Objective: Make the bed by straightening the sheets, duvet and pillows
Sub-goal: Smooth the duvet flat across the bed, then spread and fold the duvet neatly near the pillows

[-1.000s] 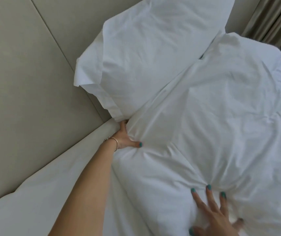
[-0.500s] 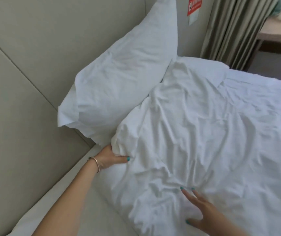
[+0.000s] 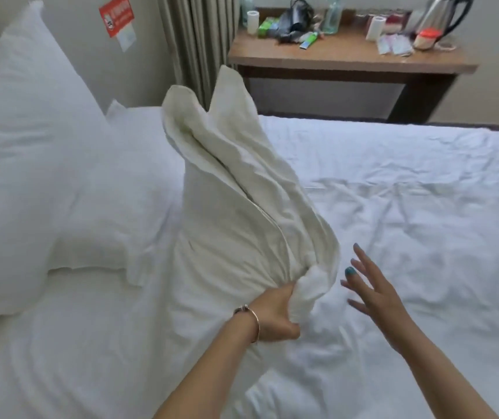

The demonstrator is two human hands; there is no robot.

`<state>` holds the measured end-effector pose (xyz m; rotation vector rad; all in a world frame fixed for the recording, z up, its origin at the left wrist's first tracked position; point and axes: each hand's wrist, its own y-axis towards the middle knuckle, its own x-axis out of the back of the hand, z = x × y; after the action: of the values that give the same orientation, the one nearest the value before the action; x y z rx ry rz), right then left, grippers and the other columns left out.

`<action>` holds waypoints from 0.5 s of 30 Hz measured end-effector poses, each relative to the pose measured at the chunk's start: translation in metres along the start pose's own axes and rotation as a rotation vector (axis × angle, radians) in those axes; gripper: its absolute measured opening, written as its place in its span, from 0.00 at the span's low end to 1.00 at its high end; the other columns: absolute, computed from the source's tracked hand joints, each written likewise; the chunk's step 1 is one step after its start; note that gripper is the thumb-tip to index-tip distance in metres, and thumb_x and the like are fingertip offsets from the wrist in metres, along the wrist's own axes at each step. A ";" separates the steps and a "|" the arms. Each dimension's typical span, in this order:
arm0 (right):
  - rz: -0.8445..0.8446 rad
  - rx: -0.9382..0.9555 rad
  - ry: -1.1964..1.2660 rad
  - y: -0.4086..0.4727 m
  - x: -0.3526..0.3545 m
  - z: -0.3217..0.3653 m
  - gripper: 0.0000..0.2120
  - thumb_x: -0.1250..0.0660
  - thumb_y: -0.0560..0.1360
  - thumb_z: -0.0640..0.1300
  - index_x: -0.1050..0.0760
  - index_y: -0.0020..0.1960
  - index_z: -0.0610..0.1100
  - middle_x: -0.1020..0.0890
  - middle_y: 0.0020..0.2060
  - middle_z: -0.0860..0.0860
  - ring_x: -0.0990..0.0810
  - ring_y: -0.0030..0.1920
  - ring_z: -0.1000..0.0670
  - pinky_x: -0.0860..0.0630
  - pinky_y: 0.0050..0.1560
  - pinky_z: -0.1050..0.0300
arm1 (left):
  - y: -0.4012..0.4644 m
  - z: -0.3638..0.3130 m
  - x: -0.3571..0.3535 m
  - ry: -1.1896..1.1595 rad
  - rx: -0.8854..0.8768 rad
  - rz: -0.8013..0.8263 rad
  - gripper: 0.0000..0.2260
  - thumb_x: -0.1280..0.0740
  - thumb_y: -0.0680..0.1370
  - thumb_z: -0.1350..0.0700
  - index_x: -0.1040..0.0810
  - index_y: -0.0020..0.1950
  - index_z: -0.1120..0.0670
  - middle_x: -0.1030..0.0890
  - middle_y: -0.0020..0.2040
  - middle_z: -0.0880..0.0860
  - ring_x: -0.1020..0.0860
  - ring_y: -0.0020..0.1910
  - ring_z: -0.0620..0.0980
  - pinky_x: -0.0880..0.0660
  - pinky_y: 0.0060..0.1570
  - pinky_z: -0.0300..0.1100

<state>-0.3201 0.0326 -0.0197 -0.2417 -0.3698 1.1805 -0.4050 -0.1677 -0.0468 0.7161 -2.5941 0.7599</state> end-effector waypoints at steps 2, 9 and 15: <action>0.023 -0.151 0.059 0.002 0.044 -0.026 0.42 0.29 0.60 0.72 0.42 0.71 0.72 0.34 0.72 0.56 0.26 0.66 0.49 0.26 0.63 0.44 | 0.025 -0.002 -0.059 0.123 0.055 0.126 0.43 0.32 0.65 0.54 0.49 0.73 0.31 0.21 0.60 0.46 0.22 0.56 0.50 0.24 0.56 0.41; 0.070 -0.450 0.096 0.033 0.096 -0.125 0.54 0.24 0.63 0.66 0.53 0.78 0.60 0.38 0.75 0.50 0.31 0.70 0.46 0.28 0.64 0.44 | 0.049 -0.016 -0.200 0.493 0.387 0.162 0.50 0.33 0.73 0.59 0.74 0.68 0.32 0.27 0.63 0.57 0.26 0.61 0.56 0.28 0.59 0.45; 0.066 -0.412 0.071 0.070 0.098 -0.141 0.56 0.23 0.65 0.61 0.57 0.79 0.52 0.44 0.77 0.45 0.38 0.74 0.46 0.34 0.71 0.46 | 0.054 -0.030 -0.159 0.472 0.466 -0.126 0.38 0.33 0.66 0.31 0.42 0.72 0.40 0.30 0.63 0.44 0.29 0.63 0.48 0.28 0.59 0.43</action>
<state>-0.2900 0.1506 -0.1600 -0.6564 -0.5451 1.1486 -0.3003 -0.0529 -0.1160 0.7097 -1.9478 1.3300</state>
